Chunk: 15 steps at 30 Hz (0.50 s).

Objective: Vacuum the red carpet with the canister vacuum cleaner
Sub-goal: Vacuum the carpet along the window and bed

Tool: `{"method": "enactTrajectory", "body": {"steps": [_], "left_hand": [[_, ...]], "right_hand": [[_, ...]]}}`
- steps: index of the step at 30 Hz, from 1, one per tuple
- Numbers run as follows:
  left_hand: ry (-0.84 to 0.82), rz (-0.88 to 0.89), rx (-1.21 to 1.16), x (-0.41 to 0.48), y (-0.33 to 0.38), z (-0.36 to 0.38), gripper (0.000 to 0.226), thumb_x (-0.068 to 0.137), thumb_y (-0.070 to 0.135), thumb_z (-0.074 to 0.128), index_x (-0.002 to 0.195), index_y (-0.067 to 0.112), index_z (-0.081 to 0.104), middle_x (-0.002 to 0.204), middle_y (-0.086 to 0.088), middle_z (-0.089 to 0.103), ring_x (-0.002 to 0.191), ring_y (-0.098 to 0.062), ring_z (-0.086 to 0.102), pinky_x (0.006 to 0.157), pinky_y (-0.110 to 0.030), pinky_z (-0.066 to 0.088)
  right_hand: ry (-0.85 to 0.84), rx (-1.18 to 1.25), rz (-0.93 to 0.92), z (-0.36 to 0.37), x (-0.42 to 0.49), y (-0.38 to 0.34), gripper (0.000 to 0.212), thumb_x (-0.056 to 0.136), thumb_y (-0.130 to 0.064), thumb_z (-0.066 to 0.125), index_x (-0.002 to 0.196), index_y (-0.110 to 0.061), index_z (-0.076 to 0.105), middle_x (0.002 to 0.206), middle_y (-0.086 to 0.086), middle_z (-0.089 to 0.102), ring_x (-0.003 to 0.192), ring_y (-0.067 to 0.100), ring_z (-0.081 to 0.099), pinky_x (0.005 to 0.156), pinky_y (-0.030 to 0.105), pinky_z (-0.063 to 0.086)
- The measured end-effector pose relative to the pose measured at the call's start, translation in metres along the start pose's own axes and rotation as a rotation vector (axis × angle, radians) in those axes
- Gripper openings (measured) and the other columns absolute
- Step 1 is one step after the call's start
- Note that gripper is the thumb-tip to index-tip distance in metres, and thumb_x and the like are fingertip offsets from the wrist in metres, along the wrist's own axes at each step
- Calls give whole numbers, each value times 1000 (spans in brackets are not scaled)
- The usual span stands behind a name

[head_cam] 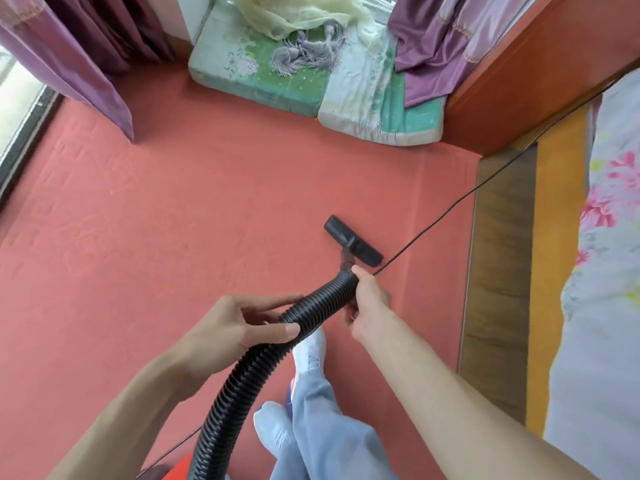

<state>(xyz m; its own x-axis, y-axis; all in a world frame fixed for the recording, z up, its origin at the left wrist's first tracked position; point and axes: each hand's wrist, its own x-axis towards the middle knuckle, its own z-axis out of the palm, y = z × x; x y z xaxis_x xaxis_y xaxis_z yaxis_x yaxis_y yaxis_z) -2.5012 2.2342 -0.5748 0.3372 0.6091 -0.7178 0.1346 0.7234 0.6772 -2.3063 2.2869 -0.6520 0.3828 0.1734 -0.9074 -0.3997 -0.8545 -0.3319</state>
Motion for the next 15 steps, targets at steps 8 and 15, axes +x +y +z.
{"method": "enactTrajectory", "body": {"steps": [8,15], "left_hand": [[232,29,-79,84,4,71,32,87,22,76,118,26,74,75,1,74,57,-14,61,63,-32,56],[50,-73,-20,71,17,58,32,76,21,85,106,28,80,80,0,75,66,-13,61,65,-33,57]], "right_hand": [[9,-52,-78,-9,75,-67,39,87,-29,67,123,-13,60,99,5,63,63,16,53,51,23,40],[-67,-140,45,-37,65,-59,24,90,-30,61,111,-19,62,81,0,59,59,13,50,47,23,35]]}}
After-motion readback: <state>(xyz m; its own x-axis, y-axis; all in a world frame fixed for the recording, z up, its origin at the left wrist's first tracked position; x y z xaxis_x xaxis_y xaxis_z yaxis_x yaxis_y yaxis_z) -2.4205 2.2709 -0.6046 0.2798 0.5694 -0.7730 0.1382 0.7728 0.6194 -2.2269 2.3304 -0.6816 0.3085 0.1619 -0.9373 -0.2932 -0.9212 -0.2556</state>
